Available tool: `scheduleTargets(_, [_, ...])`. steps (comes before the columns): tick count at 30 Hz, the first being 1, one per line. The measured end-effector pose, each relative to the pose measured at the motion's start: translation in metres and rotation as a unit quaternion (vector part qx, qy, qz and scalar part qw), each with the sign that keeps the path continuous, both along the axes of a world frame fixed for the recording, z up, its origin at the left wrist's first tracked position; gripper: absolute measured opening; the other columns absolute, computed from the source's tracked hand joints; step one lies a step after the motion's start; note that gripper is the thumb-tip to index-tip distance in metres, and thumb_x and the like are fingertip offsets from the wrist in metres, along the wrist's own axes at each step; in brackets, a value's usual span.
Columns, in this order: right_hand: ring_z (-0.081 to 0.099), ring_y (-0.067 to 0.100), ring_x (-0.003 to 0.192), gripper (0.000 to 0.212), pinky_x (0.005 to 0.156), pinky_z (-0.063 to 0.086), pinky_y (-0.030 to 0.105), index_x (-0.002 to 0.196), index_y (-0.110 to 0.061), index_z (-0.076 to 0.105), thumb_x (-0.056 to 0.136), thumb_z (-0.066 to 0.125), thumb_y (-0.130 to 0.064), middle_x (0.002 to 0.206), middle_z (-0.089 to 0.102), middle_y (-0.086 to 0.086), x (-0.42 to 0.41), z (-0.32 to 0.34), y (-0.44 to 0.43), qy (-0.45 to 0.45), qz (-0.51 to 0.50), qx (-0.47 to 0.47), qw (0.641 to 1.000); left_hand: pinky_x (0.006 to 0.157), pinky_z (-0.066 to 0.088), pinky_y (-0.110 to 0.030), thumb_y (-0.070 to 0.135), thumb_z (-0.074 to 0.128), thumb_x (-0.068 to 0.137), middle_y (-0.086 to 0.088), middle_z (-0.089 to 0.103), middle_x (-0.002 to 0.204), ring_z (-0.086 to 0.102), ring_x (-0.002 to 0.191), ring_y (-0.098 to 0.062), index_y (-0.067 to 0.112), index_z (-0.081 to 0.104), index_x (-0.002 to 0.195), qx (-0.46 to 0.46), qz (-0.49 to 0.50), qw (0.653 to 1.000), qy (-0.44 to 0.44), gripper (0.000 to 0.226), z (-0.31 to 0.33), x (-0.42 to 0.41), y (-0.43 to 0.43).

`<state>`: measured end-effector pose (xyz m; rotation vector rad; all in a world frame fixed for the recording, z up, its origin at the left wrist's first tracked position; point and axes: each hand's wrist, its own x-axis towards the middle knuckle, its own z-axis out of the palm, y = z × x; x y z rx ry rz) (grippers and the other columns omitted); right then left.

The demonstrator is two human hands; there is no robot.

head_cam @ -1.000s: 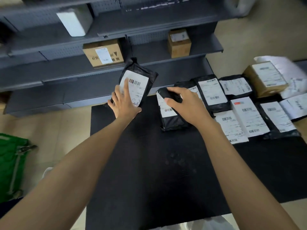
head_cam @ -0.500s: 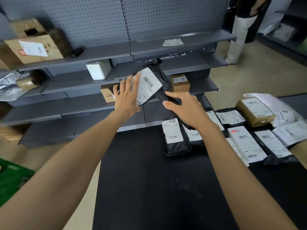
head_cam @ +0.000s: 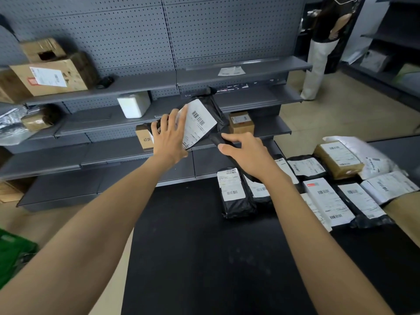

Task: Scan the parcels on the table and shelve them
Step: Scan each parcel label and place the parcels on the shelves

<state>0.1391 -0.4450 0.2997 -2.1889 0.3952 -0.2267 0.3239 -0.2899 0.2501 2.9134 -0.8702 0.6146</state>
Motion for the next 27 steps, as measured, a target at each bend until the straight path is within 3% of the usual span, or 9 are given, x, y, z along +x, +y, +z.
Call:
scheduleTargets(12, [0.038, 0.024, 0.143, 0.047, 0.111, 0.032, 0.039, 0.143, -0.034, 0.054, 0.097, 0.060, -0.042, 0.152, 0.048, -0.002, -0.014, -0.006, -0.009, 0.004, -0.011, 0.009, 1.000, 0.114, 0.021, -0.054, 0.035, 0.092, 0.055, -0.005, 0.021, 0.155, 0.025, 0.139, -0.031, 0.026, -0.005, 0.156, 0.011, -0.011, 1.000, 0.011, 0.140, -0.002, -0.009, -0.015])
scheduleTargets(18, [0.046, 0.017, 0.136, 0.049, 0.106, 0.036, 0.034, 0.141, -0.032, 0.056, 0.094, 0.062, -0.043, 0.145, 0.055, -0.006, -0.028, -0.020, -0.025, -0.006, -0.047, 0.019, 0.999, 0.114, 0.021, -0.058, 0.035, 0.093, 0.054, -0.007, 0.019, 0.155, 0.024, 0.139, -0.033, 0.028, -0.010, 0.155, 0.006, -0.027, 0.999, 0.036, 0.144, -0.015, -0.015, -0.034])
scheduleTargets(22, [0.048, 0.018, 0.133, 0.049, 0.097, 0.038, 0.031, 0.141, -0.032, 0.056, 0.094, 0.063, -0.044, 0.143, 0.056, -0.006, -0.055, -0.036, -0.048, 0.011, -0.085, 0.023, 0.996, 0.115, 0.017, -0.060, 0.037, 0.092, 0.059, -0.008, 0.016, 0.157, 0.021, 0.142, -0.035, 0.028, -0.011, 0.156, 0.026, -0.068, 0.995, 0.065, 0.142, -0.032, -0.037, -0.071])
scheduleTargets(27, [0.046, 0.017, 0.136, 0.049, 0.107, 0.038, 0.036, 0.141, -0.032, 0.056, 0.094, 0.063, -0.045, 0.147, 0.052, -0.006, -0.116, -0.053, -0.083, 0.032, -0.154, 0.041, 0.987, 0.114, 0.020, -0.058, 0.043, 0.088, 0.062, -0.006, 0.017, 0.155, 0.023, 0.139, -0.033, 0.028, -0.011, 0.155, 0.056, -0.160, 0.983, 0.068, 0.137, -0.049, -0.088, -0.134])
